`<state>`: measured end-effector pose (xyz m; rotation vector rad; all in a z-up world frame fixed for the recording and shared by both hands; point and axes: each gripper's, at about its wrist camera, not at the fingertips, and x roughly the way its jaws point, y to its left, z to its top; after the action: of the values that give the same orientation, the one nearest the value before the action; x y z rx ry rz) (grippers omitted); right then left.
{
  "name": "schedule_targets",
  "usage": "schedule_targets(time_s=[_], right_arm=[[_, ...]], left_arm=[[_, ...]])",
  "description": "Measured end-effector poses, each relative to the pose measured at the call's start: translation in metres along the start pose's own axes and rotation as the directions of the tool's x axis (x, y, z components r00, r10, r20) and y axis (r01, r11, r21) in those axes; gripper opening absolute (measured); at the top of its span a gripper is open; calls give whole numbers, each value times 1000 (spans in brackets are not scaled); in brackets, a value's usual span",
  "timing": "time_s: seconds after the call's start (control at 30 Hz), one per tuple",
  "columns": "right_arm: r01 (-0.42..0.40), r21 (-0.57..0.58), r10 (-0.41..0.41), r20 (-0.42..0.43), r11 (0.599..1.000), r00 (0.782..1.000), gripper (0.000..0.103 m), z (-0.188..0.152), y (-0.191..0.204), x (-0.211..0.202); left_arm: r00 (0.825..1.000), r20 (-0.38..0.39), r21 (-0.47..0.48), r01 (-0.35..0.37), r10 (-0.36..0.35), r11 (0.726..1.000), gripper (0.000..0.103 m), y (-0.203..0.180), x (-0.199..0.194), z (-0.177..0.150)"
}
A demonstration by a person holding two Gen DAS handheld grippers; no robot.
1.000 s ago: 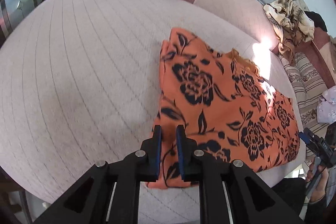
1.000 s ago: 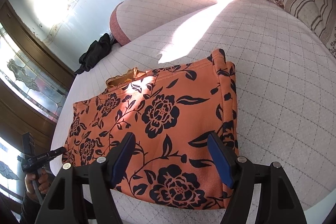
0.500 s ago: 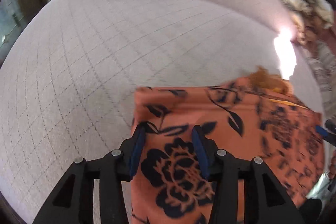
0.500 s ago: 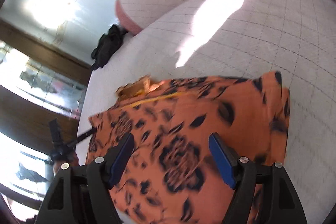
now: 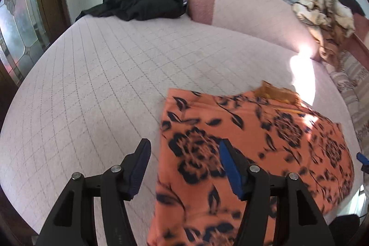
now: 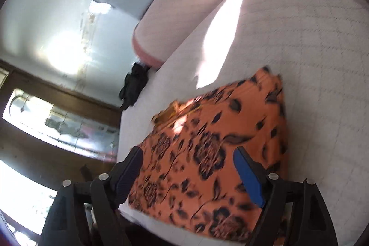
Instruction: Fold small clothes
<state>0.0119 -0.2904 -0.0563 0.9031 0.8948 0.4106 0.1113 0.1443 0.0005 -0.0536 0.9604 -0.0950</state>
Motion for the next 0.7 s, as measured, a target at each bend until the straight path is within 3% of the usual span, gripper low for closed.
schedule_targets(time_s=[0.07,0.13,0.2,0.23,0.3,0.33,0.43,0.6,0.7], right_arm=[[-7,-13,6,-73,1000,997,87,-21,0,10],[119,26,-117,-66,993,991,85,-30,-26,19],[57,247,-73,54,967,996,70,-36,-65,4],[46,311,-89,125,949,988,72,-42,-67,-10],[139,234,-188,200,962,962,78,-53,-41,-32],[140,188,-178,209,972,961,83,-63,-28,-37],[70,164,-95,154,984,983,84,-99,-10,-34],[48,305,-80,94,951,992,84,-139,-27,-5],[28,400,-103,167,916,981,84,-132,-49,-5]], left_arm=[[1000,5,34,15,-15,999,70,-13,-8,-17],[1000,-12,36,7,-6,999,74,-19,-8,-34],[998,-60,39,5,-2,999,74,-21,-3,-49],[997,-72,37,0,3,999,74,-21,-4,-54],[998,-58,31,8,-6,1000,74,-21,-10,-64],[999,-50,30,10,-8,1000,74,-22,-13,-66],[999,-25,38,27,-27,999,74,-31,-18,-67],[999,11,65,35,-36,997,74,-41,-15,-66],[999,18,55,42,-43,998,74,-39,-6,-71]])
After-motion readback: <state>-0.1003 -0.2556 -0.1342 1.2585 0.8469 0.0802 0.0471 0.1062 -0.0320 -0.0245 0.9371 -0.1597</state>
